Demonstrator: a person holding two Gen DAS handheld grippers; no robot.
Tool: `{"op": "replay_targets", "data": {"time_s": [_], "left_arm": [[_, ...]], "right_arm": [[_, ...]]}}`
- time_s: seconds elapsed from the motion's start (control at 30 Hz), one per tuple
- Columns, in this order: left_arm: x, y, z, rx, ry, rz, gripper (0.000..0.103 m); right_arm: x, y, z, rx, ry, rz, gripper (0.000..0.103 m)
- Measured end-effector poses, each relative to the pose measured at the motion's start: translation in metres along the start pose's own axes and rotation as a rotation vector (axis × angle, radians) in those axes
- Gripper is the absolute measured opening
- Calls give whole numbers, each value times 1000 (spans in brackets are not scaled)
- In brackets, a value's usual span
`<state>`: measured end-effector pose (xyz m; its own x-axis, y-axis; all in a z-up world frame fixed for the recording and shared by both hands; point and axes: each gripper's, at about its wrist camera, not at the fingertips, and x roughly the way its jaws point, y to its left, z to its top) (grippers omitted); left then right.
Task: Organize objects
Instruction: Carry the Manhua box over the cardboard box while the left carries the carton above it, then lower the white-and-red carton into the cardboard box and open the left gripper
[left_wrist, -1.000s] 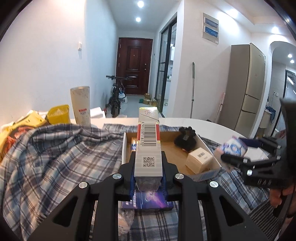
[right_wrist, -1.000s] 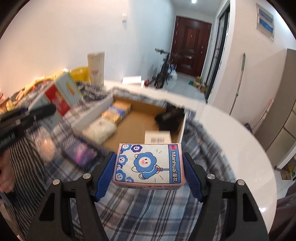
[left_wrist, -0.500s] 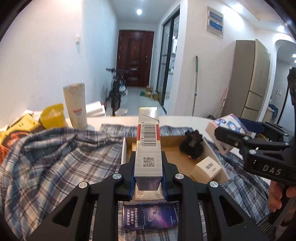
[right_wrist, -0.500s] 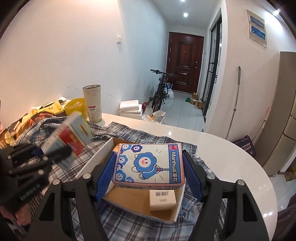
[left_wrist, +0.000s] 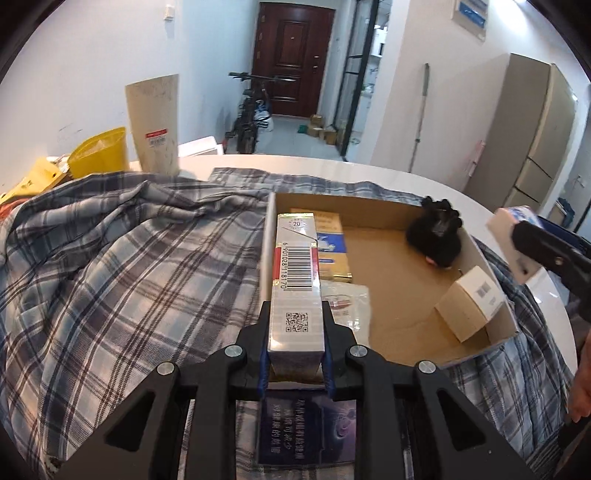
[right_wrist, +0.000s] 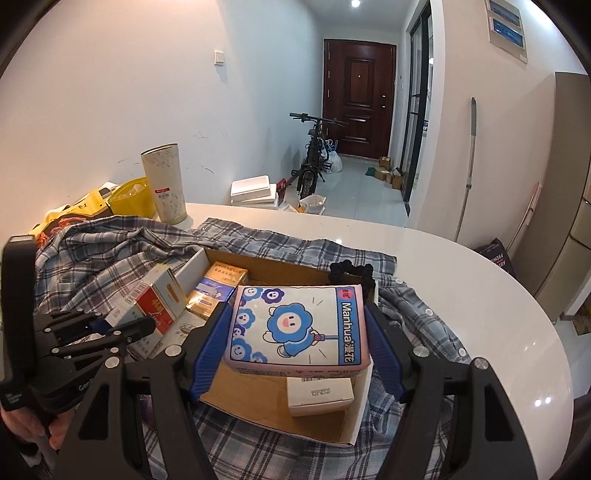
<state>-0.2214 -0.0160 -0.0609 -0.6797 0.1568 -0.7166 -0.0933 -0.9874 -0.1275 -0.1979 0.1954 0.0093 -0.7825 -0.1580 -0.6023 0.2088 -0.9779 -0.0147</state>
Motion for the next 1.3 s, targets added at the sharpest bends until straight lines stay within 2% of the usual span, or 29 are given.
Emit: {"op": "replay_targets", "data": {"time_s": [0.27, 0.47, 0.67, 0.73, 0.8, 0.87, 0.9, 0.93, 1.03, 1.13, 1.17, 1.2, 1.23, 1.3], "left_arm": [[-4, -9, -2, 48, -18, 46, 23], [-1, -5, -1, 27, -5, 40, 23], [-2, -8, -1, 48, -3, 36, 24], [-4, -6, -1, 40, -6, 35, 28], [-15, -5, -3, 34, -43, 44, 30], [-28, -4, -3, 30, -91, 39, 46], [-38, -3, -2, 22, -141, 43, 61], [-43, -2, -1, 17, -167, 47, 63], [-57, -2, 3, 32, -261, 95, 63], [-56, -1, 6, 34, -252, 106, 63], [-52, 3, 7, 15, -221, 100, 63], [-48, 6, 8, 0, -200, 95, 58], [-44, 9, 9, -17, -179, 90, 45], [-34, 18, 8, -54, -123, 64, 36]], "right_arm": [[-1, -2, -1, 2, -2, -1, 70], [0, -2, -2, 0, 1, -3, 70], [4, 1, -4, -6, 14, -2, 70], [5, 1, -5, -9, 17, -1, 70], [5, 1, -6, -10, 17, -2, 70], [4, 1, -6, -8, 15, -3, 70], [4, 0, -6, -7, 13, -3, 70], [4, 0, -6, -7, 11, -4, 70], [4, 0, -5, -6, 8, -5, 70], [4, 1, -5, -3, 8, 0, 70], [4, 1, -5, -3, 7, 0, 70], [4, 0, -5, -3, 6, -1, 70], [4, 0, -5, -3, 6, -2, 70], [5, 0, -5, -2, 8, -3, 70]]}}
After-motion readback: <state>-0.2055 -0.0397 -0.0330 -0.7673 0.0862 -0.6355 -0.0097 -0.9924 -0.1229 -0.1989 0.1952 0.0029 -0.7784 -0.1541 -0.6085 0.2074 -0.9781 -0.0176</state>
